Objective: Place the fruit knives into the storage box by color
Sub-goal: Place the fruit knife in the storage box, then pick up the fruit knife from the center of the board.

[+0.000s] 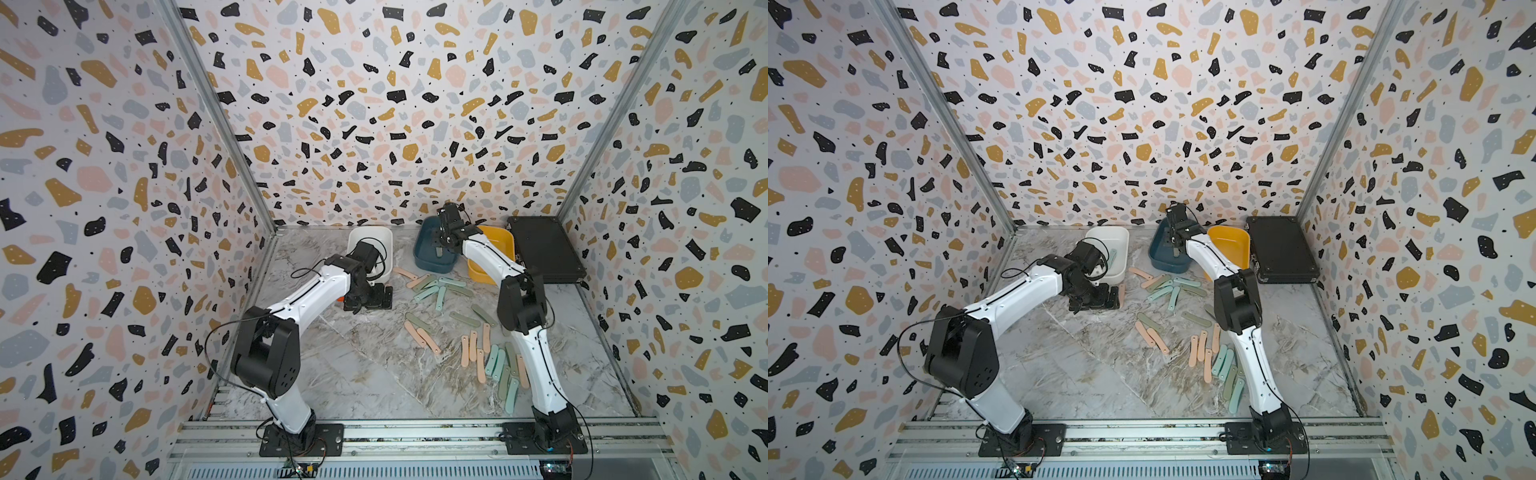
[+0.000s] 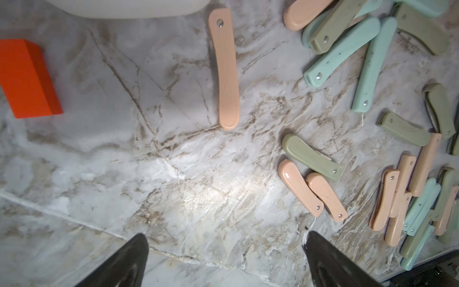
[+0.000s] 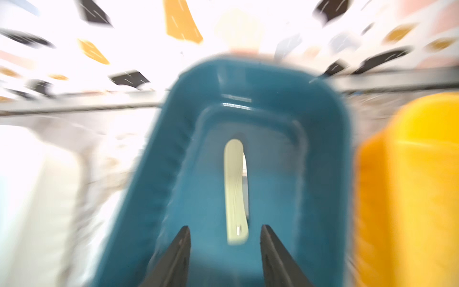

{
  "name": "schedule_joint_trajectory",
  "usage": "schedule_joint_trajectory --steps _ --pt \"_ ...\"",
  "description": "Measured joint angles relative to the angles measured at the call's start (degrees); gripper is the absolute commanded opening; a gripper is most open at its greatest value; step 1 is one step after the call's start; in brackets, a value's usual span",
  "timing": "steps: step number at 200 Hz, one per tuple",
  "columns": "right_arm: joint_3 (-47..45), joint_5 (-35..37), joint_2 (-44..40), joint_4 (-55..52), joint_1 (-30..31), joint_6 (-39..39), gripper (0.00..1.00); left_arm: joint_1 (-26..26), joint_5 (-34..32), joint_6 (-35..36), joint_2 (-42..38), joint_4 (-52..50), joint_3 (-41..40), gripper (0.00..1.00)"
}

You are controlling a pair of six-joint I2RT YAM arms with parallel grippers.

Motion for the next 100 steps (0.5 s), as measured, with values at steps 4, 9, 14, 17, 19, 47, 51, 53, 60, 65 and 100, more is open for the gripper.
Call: schedule_joint_trajectory --steps 4,9,14,17,19,47,51,53,60,65,100 --pt "-1.97 -0.22 -1.90 0.35 0.04 0.00 0.49 0.00 0.07 -0.13 -0.66 0.07 -0.50 0.99" --pt "-5.20 -0.42 -5.11 0.81 0.13 0.00 0.49 -0.02 0.13 -0.35 -1.49 0.11 -1.18 0.99" --pt "-7.96 -0.52 -7.93 0.90 0.24 0.04 0.49 -0.02 0.28 -0.52 -2.27 -0.04 -1.84 0.99" --pt "-9.55 -0.61 -9.44 0.87 0.33 0.04 0.49 -0.02 0.33 -0.59 -2.69 -0.15 -2.19 0.99" --pt "-10.80 -0.63 -10.67 0.98 0.42 0.07 0.49 -0.02 0.48 -0.63 -2.97 -0.31 -2.38 0.99" --pt "-26.21 -1.79 -22.82 0.70 2.12 0.52 0.49 0.00 0.98 -1.18 -4.74 -5.07 -1.90 0.99" --pt "-28.44 -2.10 -24.13 0.50 2.43 0.68 0.49 0.00 0.87 -1.20 -4.85 -5.92 -1.49 0.99" --pt "-29.70 -2.10 -24.94 0.48 2.64 0.72 0.49 0.00 0.87 -1.20 -4.94 -6.21 -1.27 0.99" --pt "-33.70 -2.43 -27.23 0.28 3.26 0.94 0.49 0.00 0.92 -1.38 -5.38 -6.75 -0.94 0.99" --pt "-36.48 -2.75 -28.61 -0.09 3.63 1.11 0.49 0.00 0.92 -1.55 -5.84 -6.84 -0.96 0.99" --pt "-54.90 -4.11 -37.81 -2.16 6.34 2.78 0.48 0.00 1.68 -3.15 -10.75 -5.99 -6.16 0.99"
